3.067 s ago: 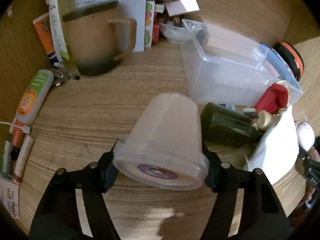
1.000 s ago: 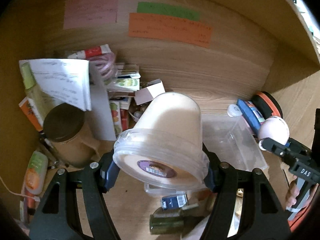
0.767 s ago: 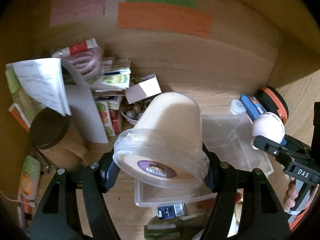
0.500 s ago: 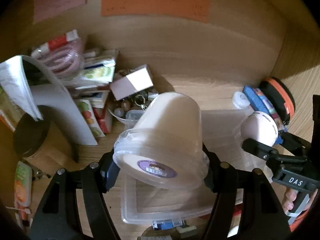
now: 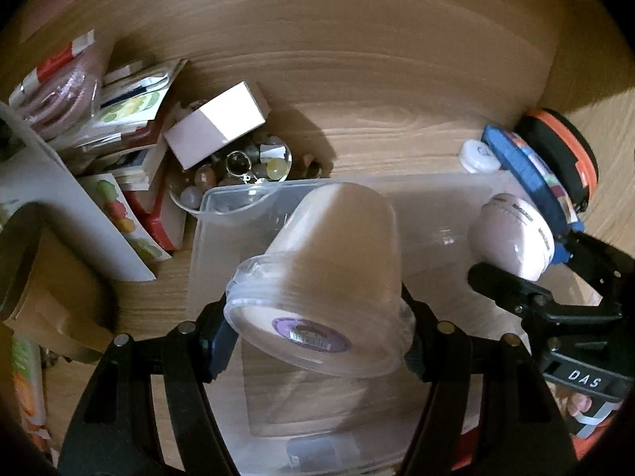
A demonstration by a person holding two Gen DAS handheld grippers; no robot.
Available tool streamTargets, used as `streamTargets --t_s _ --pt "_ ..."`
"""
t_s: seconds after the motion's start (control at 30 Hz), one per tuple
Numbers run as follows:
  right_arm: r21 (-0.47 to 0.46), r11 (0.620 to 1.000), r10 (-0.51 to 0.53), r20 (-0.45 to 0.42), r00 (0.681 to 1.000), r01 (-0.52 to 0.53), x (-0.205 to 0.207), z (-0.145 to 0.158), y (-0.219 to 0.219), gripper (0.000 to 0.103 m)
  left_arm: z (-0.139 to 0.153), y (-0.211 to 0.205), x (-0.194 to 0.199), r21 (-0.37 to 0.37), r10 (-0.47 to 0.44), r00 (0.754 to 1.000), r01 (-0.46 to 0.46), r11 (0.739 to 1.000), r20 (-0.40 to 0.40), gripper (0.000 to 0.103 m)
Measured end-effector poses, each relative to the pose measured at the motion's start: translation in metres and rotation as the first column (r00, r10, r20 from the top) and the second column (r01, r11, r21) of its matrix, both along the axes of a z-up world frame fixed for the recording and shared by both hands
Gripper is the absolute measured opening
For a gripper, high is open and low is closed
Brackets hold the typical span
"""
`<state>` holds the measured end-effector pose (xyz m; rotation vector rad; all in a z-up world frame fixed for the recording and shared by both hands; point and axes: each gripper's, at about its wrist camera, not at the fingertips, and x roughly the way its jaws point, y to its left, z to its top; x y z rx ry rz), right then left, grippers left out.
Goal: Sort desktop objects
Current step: 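Carry the tape roll and pink container over the clear plastic box, then open both tools to drop the tape roll and pink container into the box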
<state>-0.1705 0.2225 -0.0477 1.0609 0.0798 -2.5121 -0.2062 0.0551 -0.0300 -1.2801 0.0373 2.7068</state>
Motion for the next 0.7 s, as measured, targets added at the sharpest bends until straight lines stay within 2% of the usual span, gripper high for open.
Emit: streamTargets --t_s 0.23,0.37,0.53,0.7 --pt "0.111 0.994 -0.005 -0.041 0.999 0.01 0.005 -0.007 -0.02 0.057 -0.011 0.011 -0.003 -0.053 -0.03 0.999 0.031 0.998 0.026 0.068" --pt "0.096 0.995 -0.011 -0.047 0.999 0.015 0.007 -0.005 -0.021 0.057 -0.015 0.017 -0.002 -0.104 -0.027 0.999 0.029 0.994 0.021 0.068" --pt "0.131 0.991 -0.024 -0.057 0.998 0.031 0.007 -0.008 -0.024 0.058 -0.019 0.027 0.004 -0.157 -0.027 1.0 0.028 0.987 0.01 0.068" --pt "0.129 0.991 -0.018 -0.069 0.997 0.027 0.011 -0.006 -0.022 0.059 -0.014 0.029 0.012 -0.142 -0.019 1.0 0.019 0.99 0.0 0.07"
